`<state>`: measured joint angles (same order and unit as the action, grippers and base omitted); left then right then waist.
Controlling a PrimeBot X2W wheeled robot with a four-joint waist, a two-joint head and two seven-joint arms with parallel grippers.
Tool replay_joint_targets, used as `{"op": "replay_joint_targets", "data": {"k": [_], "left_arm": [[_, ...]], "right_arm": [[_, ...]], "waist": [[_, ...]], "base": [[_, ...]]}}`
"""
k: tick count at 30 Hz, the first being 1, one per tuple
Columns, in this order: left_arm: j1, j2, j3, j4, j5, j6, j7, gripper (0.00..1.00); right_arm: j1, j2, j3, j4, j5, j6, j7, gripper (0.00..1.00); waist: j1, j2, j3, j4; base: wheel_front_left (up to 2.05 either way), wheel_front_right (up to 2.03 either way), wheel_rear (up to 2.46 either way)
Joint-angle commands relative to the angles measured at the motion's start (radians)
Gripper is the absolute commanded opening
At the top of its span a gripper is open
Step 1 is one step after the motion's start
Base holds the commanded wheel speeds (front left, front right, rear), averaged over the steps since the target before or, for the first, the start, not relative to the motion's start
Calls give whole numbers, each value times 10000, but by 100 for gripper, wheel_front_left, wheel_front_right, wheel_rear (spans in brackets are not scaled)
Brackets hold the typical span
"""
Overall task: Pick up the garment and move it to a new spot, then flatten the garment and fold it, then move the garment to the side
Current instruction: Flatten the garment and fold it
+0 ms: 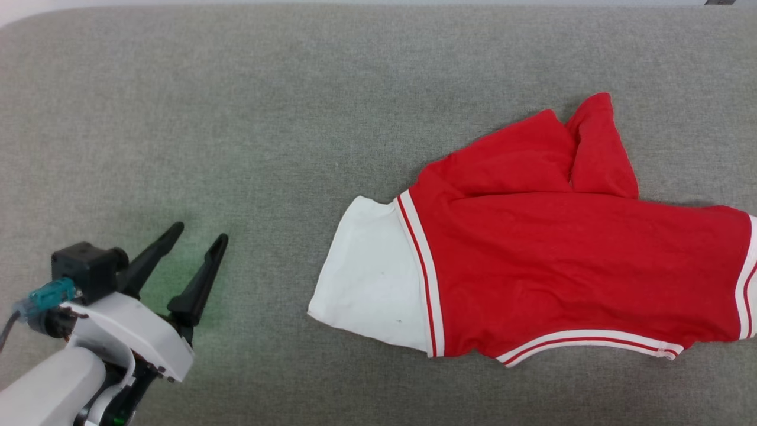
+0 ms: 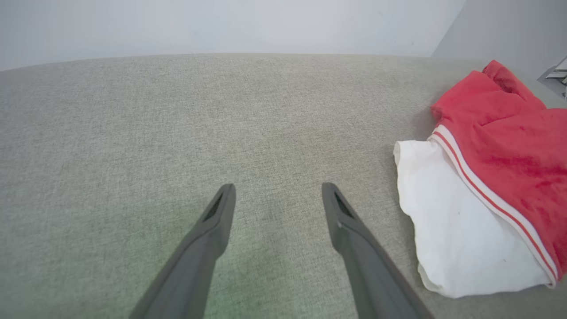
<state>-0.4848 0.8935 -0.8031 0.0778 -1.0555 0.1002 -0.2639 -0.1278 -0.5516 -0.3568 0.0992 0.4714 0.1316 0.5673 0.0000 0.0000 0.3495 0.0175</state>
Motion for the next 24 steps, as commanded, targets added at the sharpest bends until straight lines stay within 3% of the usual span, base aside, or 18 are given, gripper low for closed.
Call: {"op": "replay_joint_targets", "data": {"k": [1, 2, 3, 9, 13, 19, 24], "left_arm": [[99, -21, 24, -35, 59, 52, -1, 100], [128, -11, -2, -68, 100, 44, -1, 100], [147, 16, -58, -99, 155, -10, 2, 100], [-39, 396, -261, -454, 594, -96, 198, 100], [-380, 900, -532, -897, 1153, -401, 696, 100], [-1216, 1478, -1267, -1663, 1875, -1658, 2254, 100], [-1952, 1250, -2265, -1917, 1825, -2257, 3912, 100]], "right_arm": [[-19, 55, -72, 39, -64, -18, -163, 0], [-113, 156, -102, 108, -86, -18, -415, 36], [-194, 277, -163, 228, -69, -18, -623, 96], [148, 201, -193, 372, -379, -18, -1810, 100], [286, 227, 142, -160, -264, -18, -2891, 100], [82, 276, 1512, -1268, -259, -18, -4988, 100], [-208, 226, 2862, -1642, -251, -18, -5700, 100]], "waist": [[0, 0, -16, -6], [0, 0, -32, -16], [0, 0, -58, -34], [0, 0, -292, -258], [0, 0, -451, -510], [0, 0, -648, -868], [0, 0, -702, -1113]], "base": [[0, 0, 0], [0, 0, 0], [0, 0, 0], [0, 0, 0], [0, 0, 0], [0, 0, 0], [0, 0, 0]]}}
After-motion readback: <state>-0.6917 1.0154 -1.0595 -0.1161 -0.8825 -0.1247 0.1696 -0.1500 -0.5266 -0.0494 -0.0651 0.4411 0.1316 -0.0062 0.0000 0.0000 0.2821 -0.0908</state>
